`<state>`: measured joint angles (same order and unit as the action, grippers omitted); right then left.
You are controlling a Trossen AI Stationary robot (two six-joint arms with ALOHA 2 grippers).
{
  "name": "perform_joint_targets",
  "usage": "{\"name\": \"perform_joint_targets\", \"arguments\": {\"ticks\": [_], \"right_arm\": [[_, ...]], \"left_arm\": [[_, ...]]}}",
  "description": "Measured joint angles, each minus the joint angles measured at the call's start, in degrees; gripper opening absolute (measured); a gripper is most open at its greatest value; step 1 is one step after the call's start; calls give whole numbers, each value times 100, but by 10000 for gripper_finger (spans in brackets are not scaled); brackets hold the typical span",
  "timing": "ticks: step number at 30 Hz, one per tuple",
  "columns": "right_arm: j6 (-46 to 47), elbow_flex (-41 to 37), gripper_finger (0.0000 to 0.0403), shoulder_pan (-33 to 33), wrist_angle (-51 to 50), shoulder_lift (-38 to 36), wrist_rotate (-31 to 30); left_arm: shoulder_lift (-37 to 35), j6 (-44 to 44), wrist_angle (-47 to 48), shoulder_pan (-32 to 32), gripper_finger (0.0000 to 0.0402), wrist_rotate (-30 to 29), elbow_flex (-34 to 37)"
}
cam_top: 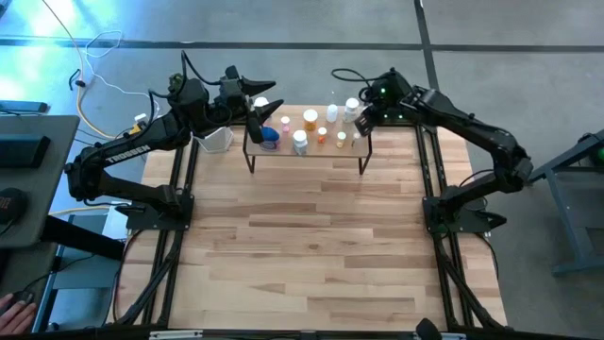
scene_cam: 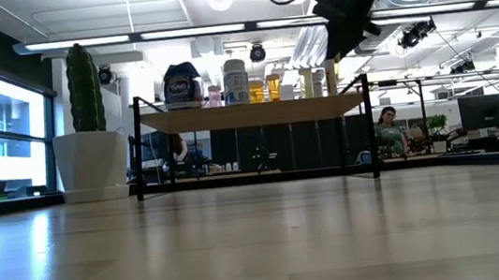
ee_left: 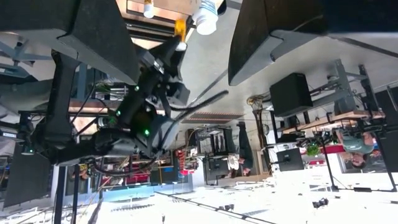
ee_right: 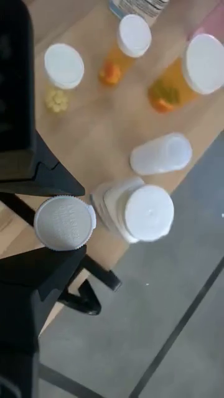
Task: Pick and place medicine bottles onto shelf by color
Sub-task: Put the orange small pill bottle on the shelf
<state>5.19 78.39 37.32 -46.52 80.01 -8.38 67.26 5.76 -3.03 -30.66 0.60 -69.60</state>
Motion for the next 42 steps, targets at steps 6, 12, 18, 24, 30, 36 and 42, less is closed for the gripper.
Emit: {"name": "perform_joint_targets", "arguments": {"ticks": [6, 12, 18, 24, 30, 36, 42], "right_arm": [[33, 66, 104, -81, -337, 198, 54], [-19, 62, 104, -291, -391, 515, -41], [31, 61, 104, -258, -383, 562, -96], [-11, 61, 104, -232, -461, 564, -115], [-11, 59, 104, -232, -637, 564, -11], [57, 59, 104, -232, -715, 566, -14], [35, 59, 104, -232, -751, 566, -16]], "left_arm": [[2, 0, 2, -2, 238, 0, 0], [4, 0, 7, -2, 238, 1, 0], [4, -7, 19, -2, 238, 0, -2], [4, 0, 22, -2, 238, 0, -2], [4, 2, 22, -2, 238, 0, 0], [4, 4, 20, -2, 238, 0, 0], [7, 92, 20, 0, 238, 0, -1]]}}
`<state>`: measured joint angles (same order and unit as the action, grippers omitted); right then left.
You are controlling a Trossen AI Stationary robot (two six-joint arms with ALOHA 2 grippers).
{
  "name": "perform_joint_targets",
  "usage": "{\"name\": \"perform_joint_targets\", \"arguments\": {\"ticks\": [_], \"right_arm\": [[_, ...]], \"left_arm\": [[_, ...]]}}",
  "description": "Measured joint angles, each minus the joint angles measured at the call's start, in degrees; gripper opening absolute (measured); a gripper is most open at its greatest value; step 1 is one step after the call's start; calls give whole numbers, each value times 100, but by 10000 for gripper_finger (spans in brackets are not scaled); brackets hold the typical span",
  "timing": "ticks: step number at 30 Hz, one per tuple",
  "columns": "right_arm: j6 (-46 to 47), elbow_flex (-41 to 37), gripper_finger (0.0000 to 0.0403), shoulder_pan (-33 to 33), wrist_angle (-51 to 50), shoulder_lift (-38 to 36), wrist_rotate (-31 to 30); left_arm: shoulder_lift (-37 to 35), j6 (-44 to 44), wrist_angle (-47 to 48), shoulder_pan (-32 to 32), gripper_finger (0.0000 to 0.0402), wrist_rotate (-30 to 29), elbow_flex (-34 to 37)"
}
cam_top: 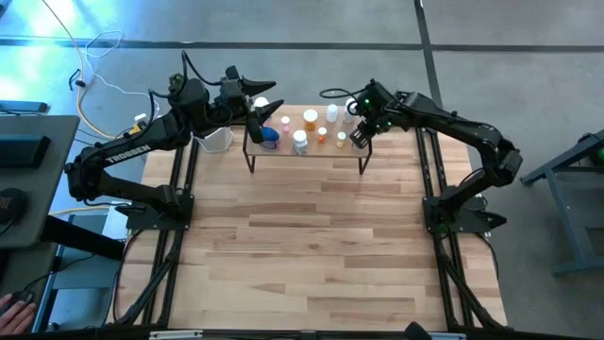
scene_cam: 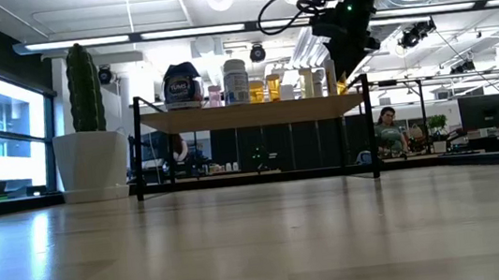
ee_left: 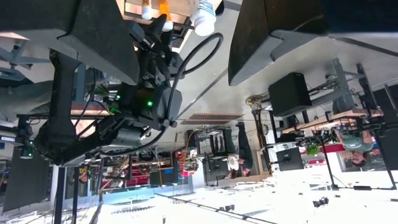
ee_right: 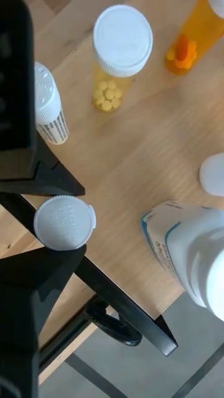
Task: Pick and place medicine bottles onto shelf by color
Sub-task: Put the orange small pill bottle on the shelf, then return to Home Position
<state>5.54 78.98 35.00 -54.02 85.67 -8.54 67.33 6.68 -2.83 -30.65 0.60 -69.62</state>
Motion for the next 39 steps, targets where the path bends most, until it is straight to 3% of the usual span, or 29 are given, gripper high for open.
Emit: {"name": "perform_joint_targets", "arguments": {"ticks": [14, 26, 30, 39], "right_arm": [[0, 100, 192, 0, -33, 7, -21], [-1, 1073, 201, 0, -205, 7, -296], [100, 1599, 201, -2, -351, 4, -274], [61, 2476, 201, -272, -417, 2, 77]], "left_arm": [[0, 2, 0, -1, 238, 2, 1], [-26, 66, 7, -1, 238, 2, 1], [-456, 105, 330, -2, 238, 30, 4], [-1636, 96, 2301, 0, 238, 92, 216]]}}
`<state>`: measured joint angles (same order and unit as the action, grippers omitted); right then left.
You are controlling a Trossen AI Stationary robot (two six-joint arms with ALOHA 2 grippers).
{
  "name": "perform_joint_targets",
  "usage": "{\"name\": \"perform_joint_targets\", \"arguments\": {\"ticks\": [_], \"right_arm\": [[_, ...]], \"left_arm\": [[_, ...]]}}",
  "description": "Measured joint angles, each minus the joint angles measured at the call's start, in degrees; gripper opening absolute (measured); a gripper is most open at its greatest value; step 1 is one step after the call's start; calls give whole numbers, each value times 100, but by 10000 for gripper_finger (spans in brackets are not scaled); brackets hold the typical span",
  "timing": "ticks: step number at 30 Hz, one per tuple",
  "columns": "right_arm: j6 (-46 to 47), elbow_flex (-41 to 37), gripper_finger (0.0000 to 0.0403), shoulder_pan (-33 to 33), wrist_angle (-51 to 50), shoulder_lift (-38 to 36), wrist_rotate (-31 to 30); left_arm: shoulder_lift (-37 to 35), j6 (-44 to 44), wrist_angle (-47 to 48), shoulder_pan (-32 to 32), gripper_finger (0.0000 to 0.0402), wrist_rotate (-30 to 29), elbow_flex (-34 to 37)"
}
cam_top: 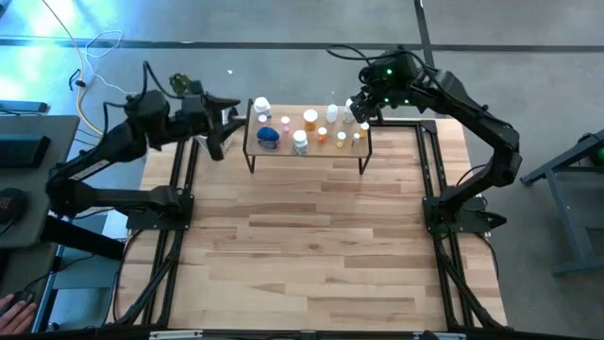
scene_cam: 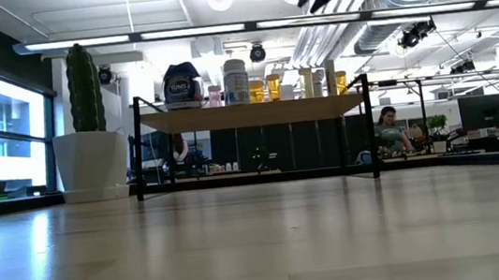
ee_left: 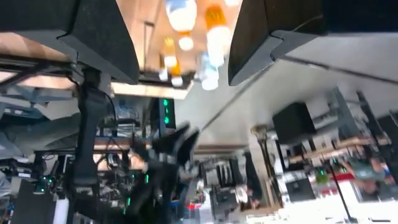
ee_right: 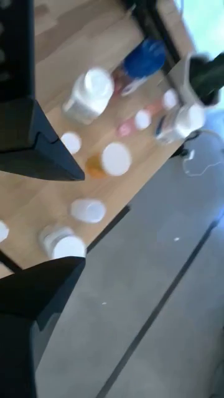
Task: Pick and place medicine bottles onto shelf by color
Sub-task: Return to Home Position
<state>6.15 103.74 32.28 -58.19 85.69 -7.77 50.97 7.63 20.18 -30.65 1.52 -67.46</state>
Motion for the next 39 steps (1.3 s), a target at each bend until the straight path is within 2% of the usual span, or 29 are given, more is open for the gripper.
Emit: {"name": "perform_joint_targets", "arguments": {"ticks": [3, 11, 17, 26, 35, 39], "right_arm": [[0, 195, 201, -109, 69, -6, 0], [157, 461, 201, -169, 100, -7, 9], [286, 693, 201, -169, 79, -7, 8], [286, 1199, 201, -167, 81, -4, 2], [-162, 1885, 201, -163, -222, -87, -22], [-462, 1870, 201, -165, -652, -424, -203]], "left_arm": [[-372, -273, -196, 0, 238, 0, 650], [-1414, -950, -1511, 0, 238, -72, 2767], [-2061, -1657, -2083, 7, 238, -47, 3953], [-2753, -1664, -2616, 157, 238, -74, 5265], [-2917, -2555, -3296, 157, 238, 255, 6392], [-2917, -2854, -3509, 157, 238, 294, 6693]]}}
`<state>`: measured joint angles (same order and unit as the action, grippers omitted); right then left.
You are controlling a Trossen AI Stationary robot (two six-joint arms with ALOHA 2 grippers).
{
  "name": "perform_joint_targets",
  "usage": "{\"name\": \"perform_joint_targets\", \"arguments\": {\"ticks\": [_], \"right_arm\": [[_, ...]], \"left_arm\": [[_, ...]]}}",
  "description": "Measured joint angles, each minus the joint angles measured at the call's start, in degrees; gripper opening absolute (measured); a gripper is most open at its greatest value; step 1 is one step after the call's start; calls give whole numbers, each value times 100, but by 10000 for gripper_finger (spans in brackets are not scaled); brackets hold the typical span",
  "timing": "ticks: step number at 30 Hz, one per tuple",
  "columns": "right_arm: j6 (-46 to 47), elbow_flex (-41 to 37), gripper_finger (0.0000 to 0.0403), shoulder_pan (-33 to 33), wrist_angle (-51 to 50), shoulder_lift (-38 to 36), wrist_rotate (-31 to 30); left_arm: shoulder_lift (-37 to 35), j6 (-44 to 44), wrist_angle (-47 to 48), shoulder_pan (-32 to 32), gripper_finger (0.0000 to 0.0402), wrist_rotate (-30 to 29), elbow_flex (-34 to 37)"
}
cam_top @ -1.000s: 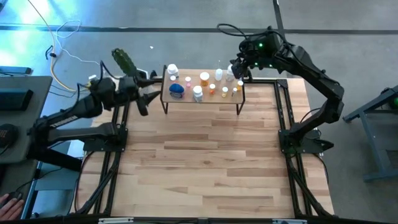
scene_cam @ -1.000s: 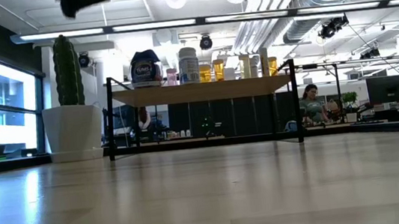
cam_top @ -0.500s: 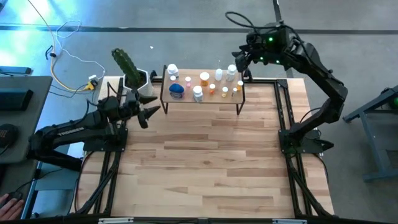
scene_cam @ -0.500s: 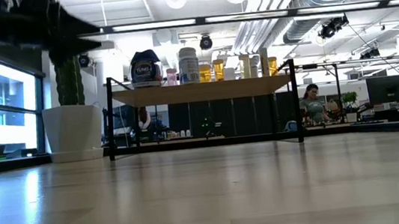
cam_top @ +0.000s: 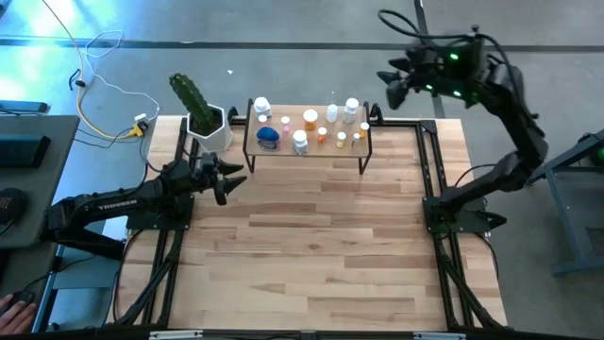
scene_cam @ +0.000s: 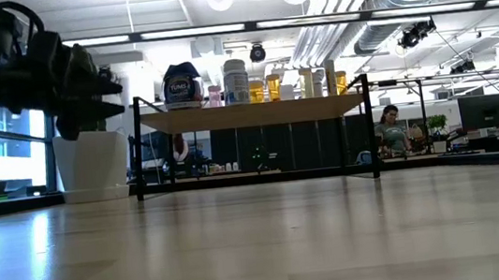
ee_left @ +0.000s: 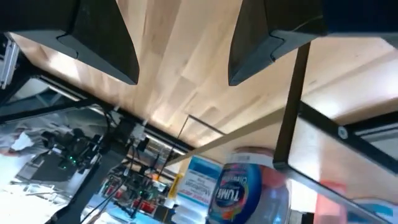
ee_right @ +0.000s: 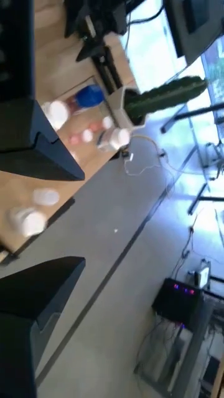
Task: Pick and place medicine bottles onto shelf by color
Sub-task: Return to Home Position
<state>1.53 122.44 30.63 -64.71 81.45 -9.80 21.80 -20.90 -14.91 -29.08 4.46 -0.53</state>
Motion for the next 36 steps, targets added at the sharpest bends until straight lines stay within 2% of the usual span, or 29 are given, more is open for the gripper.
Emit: {"name": "perform_joint_targets", "arguments": {"ticks": [2, 5, 13, 20, 27, 36], "right_arm": [[-1, -219, 201, 0, -156, -312, -119], [105, -942, 201, 0, 7, -998, -182], [958, -4052, 201, -314, 1775, -3341, -189], [1510, -6245, 201, -903, 2872, -4854, 58], [1671, -7973, 201, -1470, 3854, -5750, 93], [1956, -9801, 201, -2217, 5383, -6303, 144]], "left_arm": [[5, -40, 35, 0, 238, 63, -10], [0, -99, 3, 0, 238, 251, -10], [2, -101, -11, 0, 238, 869, -14], [2, -101, -2, 0, 238, 804, -14], [2, -101, 8, 0, 238, 755, -16], [2, -101, 8, 0, 238, 690, -16]]}}
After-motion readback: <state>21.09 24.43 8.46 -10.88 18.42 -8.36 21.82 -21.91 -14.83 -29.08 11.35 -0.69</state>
